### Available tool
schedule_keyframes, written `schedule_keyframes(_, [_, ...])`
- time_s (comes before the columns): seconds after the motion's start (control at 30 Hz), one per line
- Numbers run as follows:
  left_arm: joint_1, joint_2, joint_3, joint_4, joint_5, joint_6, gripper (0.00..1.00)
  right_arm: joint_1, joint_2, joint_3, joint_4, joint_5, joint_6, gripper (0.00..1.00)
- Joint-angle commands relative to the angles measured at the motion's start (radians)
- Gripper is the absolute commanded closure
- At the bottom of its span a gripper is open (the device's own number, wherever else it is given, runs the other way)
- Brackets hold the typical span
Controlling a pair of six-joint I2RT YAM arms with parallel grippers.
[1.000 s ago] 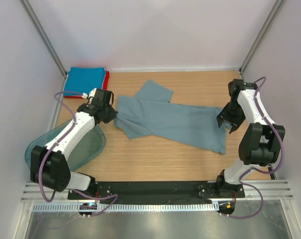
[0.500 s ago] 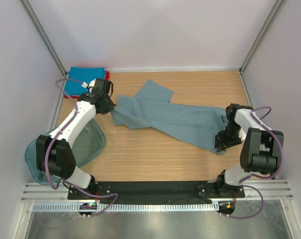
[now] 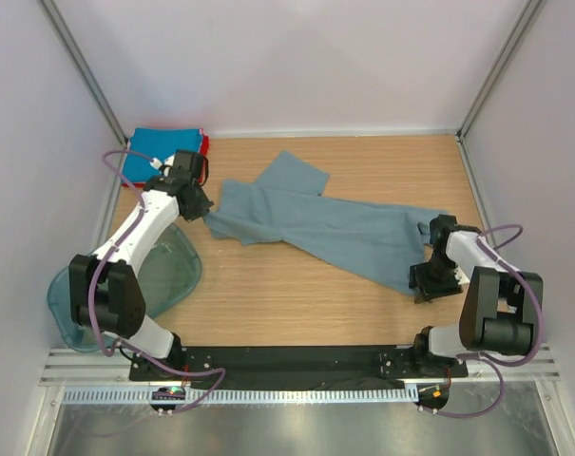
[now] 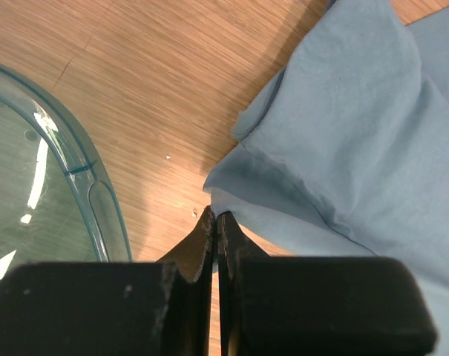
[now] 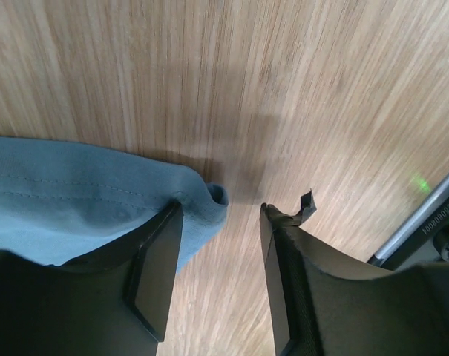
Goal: Fold and stack the t-shirts
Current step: Flatten the tshirt out
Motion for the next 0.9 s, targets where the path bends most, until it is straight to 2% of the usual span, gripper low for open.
schedule_keyframes(0.0, [0.01, 0.013, 0.03, -0.001, -0.008, 0.016, 1.0, 0.002, -0.036, -0.033, 0.12, 0.077, 0.047, 0.45])
schedule_keyframes(0.1, [0.01, 0.025, 0.05, -0.007, -0.004, 0.013, 1.0, 0.002, -0.007, -0.04, 0.206, 0.104, -0.017, 0.49])
schedule_keyframes(0.13, [0.01, 0.025, 0.054, -0.007, 0.001, 0.012, 1.0, 0.002, 0.019, -0.027, 0.208, 0.13, -0.033, 0.61])
schedule_keyframes(0.23, [0.007, 0.028, 0.062, -0.011, 0.016, 0.004, 1.0, 0.003, 0.05, 0.103, 0.119, 0.233, -0.131, 0.76])
schedule_keyframes(0.3, [0.006, 0.026, 0.059, -0.01, 0.028, -0.001, 1.0, 0.005, 0.066, 0.233, -0.002, 0.285, -0.204, 0.79])
schedule_keyframes(0.4, [0.001, 0.028, 0.051, -0.004, 0.03, -0.002, 1.0, 0.009, 0.101, 0.345, -0.078, 0.316, -0.287, 0.76])
schedule_keyframes(0.47, [-0.002, 0.032, 0.048, 0.002, 0.036, -0.004, 1.0, 0.009, 0.124, 0.365, -0.056, 0.26, -0.33, 0.64])
schedule_keyframes(0.53, [-0.002, 0.043, 0.051, 0.004, 0.044, -0.004, 1.0, 0.025, 0.162, 0.388, -0.03, 0.235, -0.382, 0.56])
schedule_keyframes(0.57, [-0.004, 0.048, 0.059, 0.002, 0.05, -0.002, 1.0, 0.034, 0.173, 0.404, -0.068, 0.233, -0.37, 0.55])
schedule_keyframes(0.67, [-0.007, 0.048, 0.061, 0.001, 0.045, -0.002, 1.0, 0.04, 0.141, 0.388, -0.14, 0.195, -0.3, 0.57])
schedule_keyframes(0.77, [-0.011, 0.055, 0.061, 0.001, 0.024, -0.002, 1.0, 0.04, 0.046, 0.298, -0.162, 0.1, -0.222, 0.65])
schedule_keyframes(0.87, [-0.01, 0.08, 0.087, -0.008, -0.021, 0.016, 1.0, 0.04, -0.008, 0.235, -0.193, 0.121, -0.205, 0.72])
